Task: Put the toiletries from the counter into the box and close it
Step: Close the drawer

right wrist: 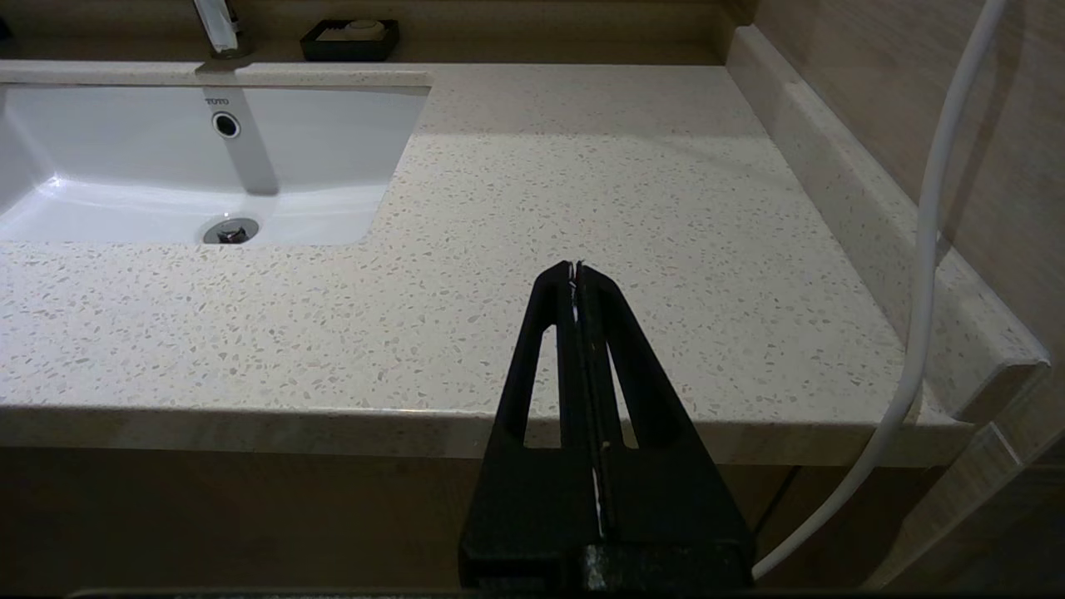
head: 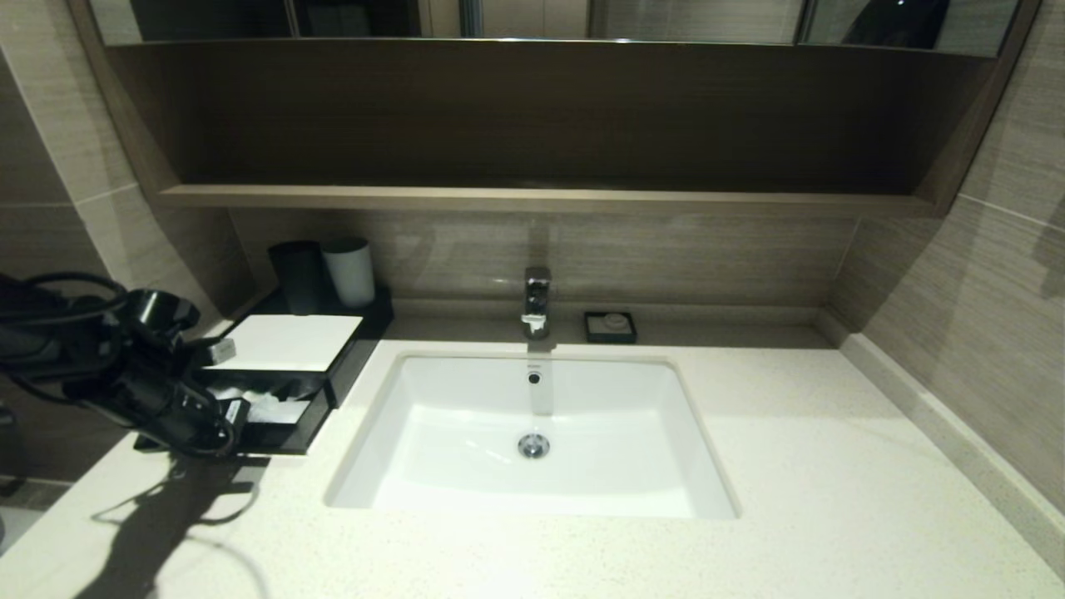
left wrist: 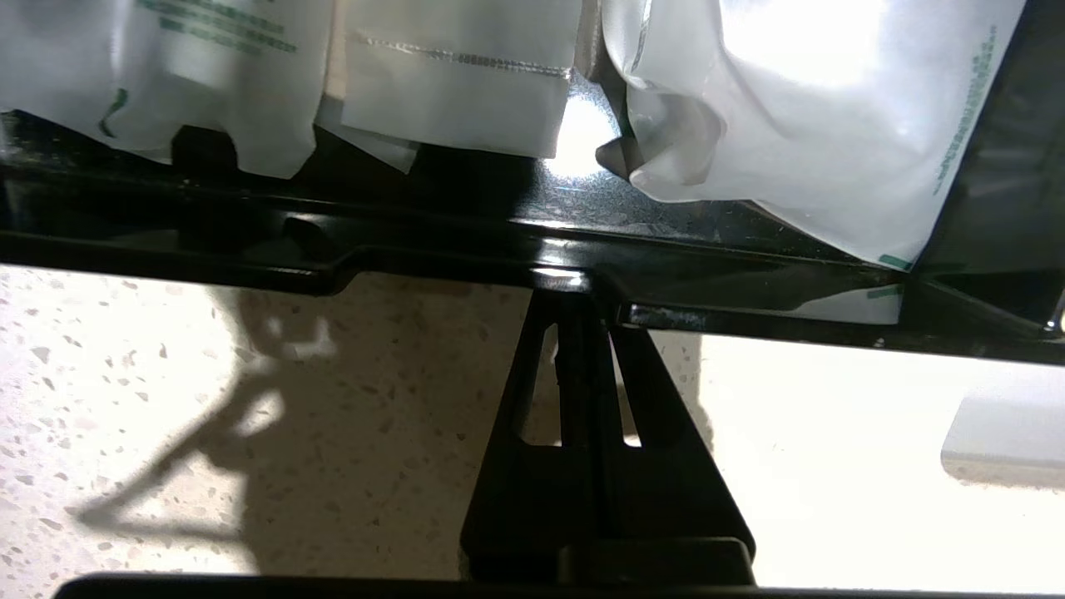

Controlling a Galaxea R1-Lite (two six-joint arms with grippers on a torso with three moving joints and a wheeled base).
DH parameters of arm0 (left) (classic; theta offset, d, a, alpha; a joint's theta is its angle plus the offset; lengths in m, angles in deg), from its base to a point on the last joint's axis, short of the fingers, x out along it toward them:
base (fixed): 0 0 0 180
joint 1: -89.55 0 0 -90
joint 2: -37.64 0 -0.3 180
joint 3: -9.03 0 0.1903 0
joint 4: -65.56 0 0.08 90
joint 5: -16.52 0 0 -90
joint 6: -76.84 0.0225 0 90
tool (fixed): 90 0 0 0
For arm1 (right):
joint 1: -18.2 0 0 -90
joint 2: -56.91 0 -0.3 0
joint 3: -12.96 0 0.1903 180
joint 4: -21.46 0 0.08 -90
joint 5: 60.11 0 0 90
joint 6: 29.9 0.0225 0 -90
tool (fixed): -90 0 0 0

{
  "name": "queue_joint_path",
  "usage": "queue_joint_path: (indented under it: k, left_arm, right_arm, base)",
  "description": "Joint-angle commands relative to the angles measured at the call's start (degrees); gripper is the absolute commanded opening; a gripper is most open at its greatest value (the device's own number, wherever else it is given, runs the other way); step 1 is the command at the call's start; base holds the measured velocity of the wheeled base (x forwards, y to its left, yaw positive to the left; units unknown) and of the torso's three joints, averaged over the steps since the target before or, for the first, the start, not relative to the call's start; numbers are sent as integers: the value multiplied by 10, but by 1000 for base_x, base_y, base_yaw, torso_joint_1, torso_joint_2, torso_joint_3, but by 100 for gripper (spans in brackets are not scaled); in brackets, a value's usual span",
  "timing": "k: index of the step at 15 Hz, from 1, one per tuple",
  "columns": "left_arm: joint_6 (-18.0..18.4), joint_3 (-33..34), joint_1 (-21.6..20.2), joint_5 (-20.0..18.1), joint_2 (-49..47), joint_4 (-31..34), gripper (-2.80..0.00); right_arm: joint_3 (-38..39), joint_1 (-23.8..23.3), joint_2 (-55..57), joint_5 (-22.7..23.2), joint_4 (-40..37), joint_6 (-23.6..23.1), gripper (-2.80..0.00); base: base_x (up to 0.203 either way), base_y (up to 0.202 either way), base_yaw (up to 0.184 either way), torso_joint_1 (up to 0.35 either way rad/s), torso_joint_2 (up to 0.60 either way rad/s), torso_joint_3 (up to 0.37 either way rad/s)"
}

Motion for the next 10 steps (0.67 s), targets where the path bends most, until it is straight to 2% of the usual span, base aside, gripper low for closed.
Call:
queue_joint_path:
  k: [1,10]
  left_arm:
    - [-5,-19,0,1,-5,0,-280]
    - [-8,-61,6,2,-17,0,-280]
  right_arm:
    - [1,0,-1,0,0,0,-280]
    - [1,0,-1,0,0,0,-280]
  base:
    - [0,0,0,0,0,0]
    - [0,0,0,0,0,0]
